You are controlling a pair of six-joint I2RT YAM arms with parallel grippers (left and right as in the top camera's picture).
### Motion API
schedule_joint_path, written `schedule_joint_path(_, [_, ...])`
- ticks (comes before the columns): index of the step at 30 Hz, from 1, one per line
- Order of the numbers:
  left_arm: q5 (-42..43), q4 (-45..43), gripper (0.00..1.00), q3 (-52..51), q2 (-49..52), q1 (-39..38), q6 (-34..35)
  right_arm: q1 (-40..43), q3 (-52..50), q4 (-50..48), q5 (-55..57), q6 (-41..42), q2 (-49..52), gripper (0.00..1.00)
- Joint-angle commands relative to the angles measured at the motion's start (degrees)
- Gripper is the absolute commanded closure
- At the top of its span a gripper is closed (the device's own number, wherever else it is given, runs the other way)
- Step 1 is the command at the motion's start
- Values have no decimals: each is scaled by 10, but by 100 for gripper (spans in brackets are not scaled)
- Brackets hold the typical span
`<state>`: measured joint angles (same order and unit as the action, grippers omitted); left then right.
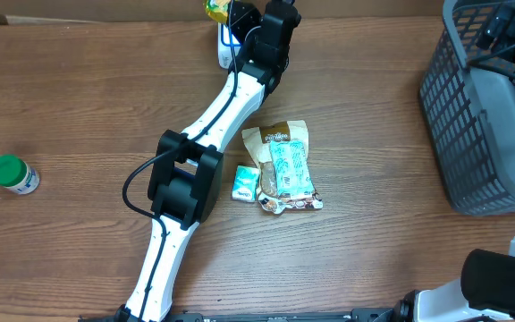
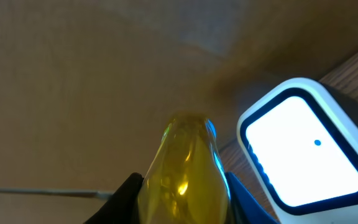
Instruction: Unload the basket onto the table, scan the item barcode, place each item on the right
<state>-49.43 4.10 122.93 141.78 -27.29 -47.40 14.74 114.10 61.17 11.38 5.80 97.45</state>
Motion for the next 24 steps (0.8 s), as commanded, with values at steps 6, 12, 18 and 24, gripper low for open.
schedule_joint_path(6, [25, 130, 87, 20, -119, 10, 190, 0, 10, -2, 6, 2, -5, 0])
schedule_joint_path(12, [155, 297, 85, 20, -202, 58, 377, 0, 10, -2, 6, 2, -5, 0])
schedule_joint_path(18, [253, 446, 85, 20, -228, 154, 484, 0, 10, -2, 6, 2, -5, 0])
schedule_joint_path(24, [345, 567, 88, 19, -227, 268, 575, 0, 10, -2, 6, 2, -5, 0])
